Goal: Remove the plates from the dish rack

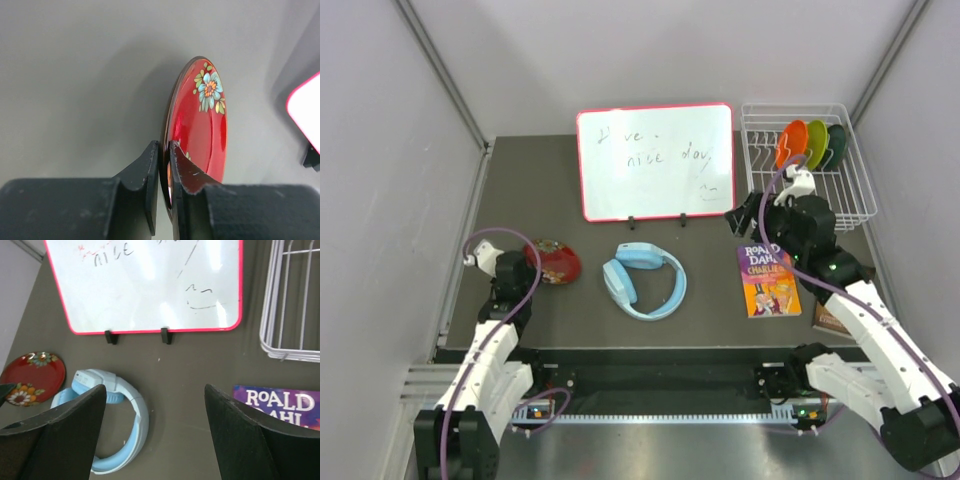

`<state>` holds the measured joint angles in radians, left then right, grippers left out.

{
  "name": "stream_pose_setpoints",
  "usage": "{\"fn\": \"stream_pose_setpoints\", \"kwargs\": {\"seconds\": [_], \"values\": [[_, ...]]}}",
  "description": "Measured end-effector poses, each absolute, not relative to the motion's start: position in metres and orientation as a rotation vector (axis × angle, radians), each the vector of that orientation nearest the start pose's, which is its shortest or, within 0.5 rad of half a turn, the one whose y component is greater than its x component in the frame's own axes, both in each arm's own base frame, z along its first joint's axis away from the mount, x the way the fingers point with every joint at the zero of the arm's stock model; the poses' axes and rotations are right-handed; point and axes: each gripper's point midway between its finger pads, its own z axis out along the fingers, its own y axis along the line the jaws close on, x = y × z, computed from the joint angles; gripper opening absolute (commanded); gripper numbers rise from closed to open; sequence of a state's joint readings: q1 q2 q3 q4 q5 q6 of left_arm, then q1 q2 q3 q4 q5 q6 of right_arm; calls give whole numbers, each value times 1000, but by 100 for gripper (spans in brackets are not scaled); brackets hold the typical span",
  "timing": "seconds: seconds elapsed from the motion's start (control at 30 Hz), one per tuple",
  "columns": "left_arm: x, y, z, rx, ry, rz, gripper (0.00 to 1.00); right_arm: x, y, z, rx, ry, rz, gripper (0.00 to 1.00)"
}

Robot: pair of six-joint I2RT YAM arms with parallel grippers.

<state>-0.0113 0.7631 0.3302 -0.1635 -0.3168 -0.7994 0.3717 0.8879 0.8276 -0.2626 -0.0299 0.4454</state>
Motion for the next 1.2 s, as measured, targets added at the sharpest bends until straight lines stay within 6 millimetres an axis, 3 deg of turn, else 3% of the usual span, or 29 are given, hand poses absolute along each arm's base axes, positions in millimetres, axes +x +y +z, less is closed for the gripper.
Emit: {"fn": "stream_pose_setpoints", "kwargs": {"seconds": [0.13, 0.27, 0.33, 0.37, 0.53, 0.7, 0.93, 1.07, 1.2], "values": [[265, 27, 81, -1009, 1888, -113, 19, 308, 127, 252, 69, 1942, 504, 80], [262, 31, 78, -1020, 1893, -82, 42, 328, 116, 264, 85, 1935, 440, 81], [260, 33, 76, -1027, 1898, -65, 48, 338, 111, 266, 93, 1936, 411, 80], [259, 33, 75, -1030, 1901, -60, 56, 342, 108, 266, 96, 1939, 398, 80], [256, 35, 72, -1034, 1912, -44, 67, 358, 91, 251, 129, 1985, 325, 81], [255, 35, 72, -1031, 1915, -38, 72, 379, 67, 239, 186, 2023, 231, 81], [254, 35, 71, -1030, 1923, -32, 75, 414, 39, 244, 237, 2022, 155, 82], [258, 27, 80, -972, 1945, -80, 78, 448, 15, 253, 267, 2011, 78, 79], [278, 3, 114, -836, 1927, -245, 84, 500, -7, 253, 274, 2016, -4, 77]]}}
